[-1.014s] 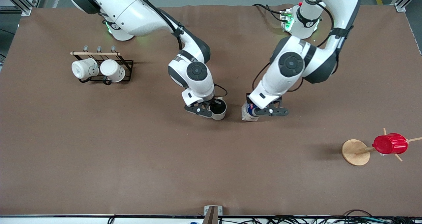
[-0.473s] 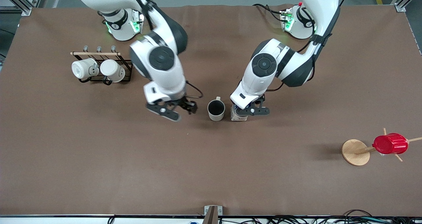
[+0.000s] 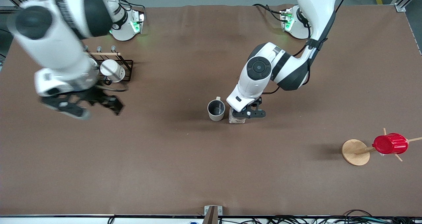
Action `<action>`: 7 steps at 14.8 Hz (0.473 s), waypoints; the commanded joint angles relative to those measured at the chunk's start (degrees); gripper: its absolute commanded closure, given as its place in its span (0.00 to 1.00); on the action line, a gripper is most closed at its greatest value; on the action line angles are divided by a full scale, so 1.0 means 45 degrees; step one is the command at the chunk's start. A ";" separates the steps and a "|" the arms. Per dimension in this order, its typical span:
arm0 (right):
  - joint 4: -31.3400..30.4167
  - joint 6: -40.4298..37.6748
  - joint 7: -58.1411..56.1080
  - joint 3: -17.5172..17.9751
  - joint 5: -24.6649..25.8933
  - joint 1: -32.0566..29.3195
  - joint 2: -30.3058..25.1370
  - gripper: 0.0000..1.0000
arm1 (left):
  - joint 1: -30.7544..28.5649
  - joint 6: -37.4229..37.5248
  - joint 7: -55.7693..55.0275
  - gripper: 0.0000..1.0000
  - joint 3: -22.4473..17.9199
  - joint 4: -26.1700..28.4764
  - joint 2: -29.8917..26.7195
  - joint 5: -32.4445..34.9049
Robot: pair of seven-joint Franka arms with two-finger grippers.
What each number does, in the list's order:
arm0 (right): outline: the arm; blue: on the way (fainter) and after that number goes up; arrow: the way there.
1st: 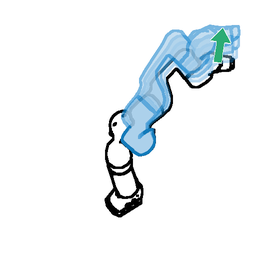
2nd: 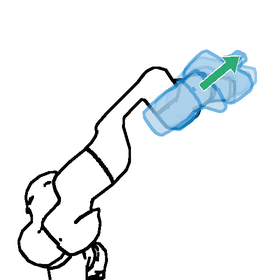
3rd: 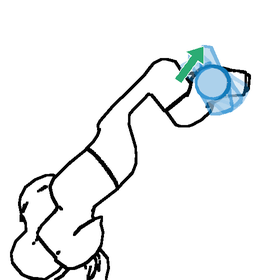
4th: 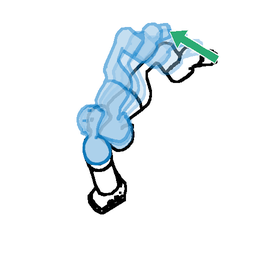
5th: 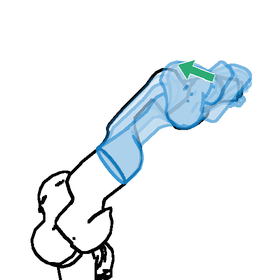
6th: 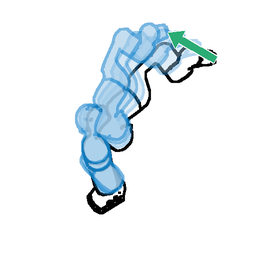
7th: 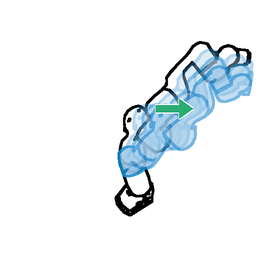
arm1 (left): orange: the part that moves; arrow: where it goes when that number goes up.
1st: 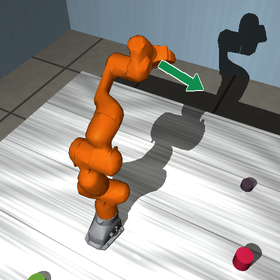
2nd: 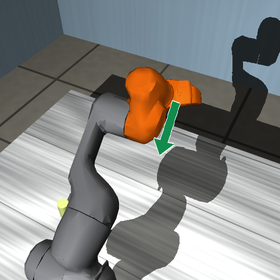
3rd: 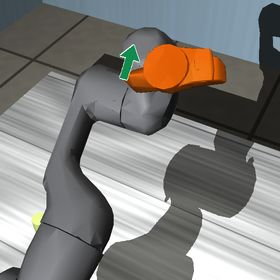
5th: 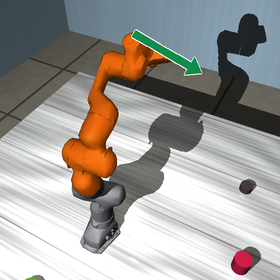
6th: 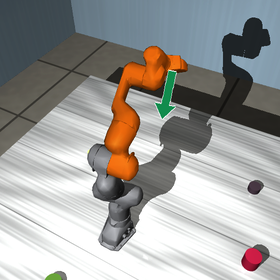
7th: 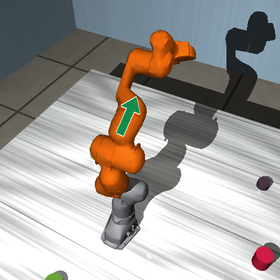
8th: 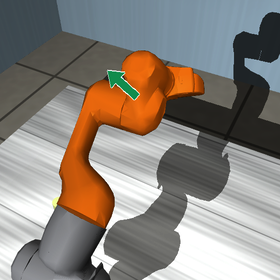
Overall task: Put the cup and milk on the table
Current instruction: 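Release the mug with the right gripper and withdraw it toward its base, then lower the milk carton beside the mug with the left gripper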
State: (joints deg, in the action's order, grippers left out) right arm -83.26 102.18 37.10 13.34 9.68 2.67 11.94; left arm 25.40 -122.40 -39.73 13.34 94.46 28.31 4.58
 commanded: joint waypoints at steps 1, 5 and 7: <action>-0.0348 -0.0437 -0.2455 -0.1316 -0.0977 -0.0750 -0.0932 0.00 | 0.0196 0.0266 -0.1012 0.14 -0.0034 -0.0485 -0.0002 0.0212; 0.0395 -0.2372 -0.5970 -0.3954 -0.2248 -0.0770 -0.1343 0.00 | 0.0372 0.0266 -0.1015 0.04 -0.0034 -0.0426 -0.0021 0.0465; 0.0435 -0.2977 -0.7789 -0.4293 -0.2462 -0.1584 -0.1674 0.00 | 0.0275 0.0344 -0.0957 0.02 -0.0014 -0.0406 -0.0138 0.0564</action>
State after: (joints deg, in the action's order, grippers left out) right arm -81.15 91.31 8.22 -5.18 0.72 -1.63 6.31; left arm 26.71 -122.37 -43.13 13.39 93.18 28.38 5.51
